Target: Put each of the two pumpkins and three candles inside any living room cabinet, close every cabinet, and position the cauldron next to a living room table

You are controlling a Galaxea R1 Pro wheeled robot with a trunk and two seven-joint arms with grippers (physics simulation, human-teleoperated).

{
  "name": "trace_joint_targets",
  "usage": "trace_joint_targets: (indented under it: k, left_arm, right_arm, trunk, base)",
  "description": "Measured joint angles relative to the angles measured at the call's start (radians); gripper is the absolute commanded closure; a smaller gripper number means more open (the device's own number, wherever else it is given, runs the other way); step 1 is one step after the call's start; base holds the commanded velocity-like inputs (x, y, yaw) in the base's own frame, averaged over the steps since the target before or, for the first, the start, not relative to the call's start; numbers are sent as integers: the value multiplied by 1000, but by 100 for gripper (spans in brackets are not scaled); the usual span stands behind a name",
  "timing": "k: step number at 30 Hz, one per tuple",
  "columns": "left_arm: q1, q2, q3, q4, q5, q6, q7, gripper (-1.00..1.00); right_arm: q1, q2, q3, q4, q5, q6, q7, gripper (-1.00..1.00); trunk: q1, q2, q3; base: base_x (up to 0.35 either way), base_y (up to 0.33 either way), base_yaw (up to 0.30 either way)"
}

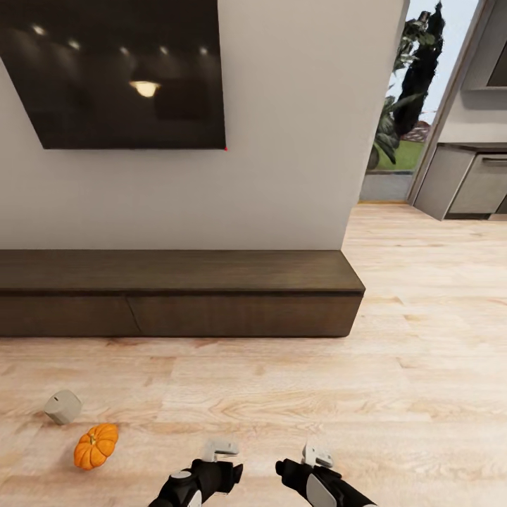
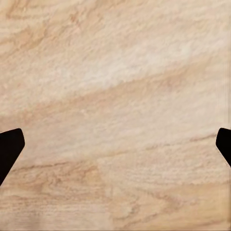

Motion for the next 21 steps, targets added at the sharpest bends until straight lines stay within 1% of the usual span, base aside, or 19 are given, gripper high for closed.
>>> trace_joint_targets:
  k: [4,8,14,15,18,21]
  left_arm:
    - [1,-1,4,-19,-1,0,-1,-100]
    - [13,5,4,-13,-1,-20,-4,-100]
    - [17,10,11,-12,0,-54,-4,-100]
    - [17,11,13,-12,-1,-60,-4,-100]
    - [17,22,22,-17,-1,-67,-3,-100]
    - [17,38,27,-31,-1,-81,-1,-100]
  right_arm:
    - [0,0,0,0,0,0,0,-100]
    - [3,-4,-1,23,7,-3,3,-100]
    - [4,-6,-3,55,6,-18,5,-100]
    - [4,-8,-3,53,5,-23,5,-100]
    - [4,-25,-4,51,2,-40,5,-100]
    - [5,-41,-9,50,-2,-57,5,-100]
  trunk:
    - [0,0,0]
    - [0,0,0]
    - [0,0,0]
    - [0,0,0]
    - [0,0,0]
    - [0,0,0]
  base:
    - [0,0,0]
    - [0,0,0]
    - [0,0,0]
    - [0,0,0]
    - [0,0,0]
    - [0,0,0]
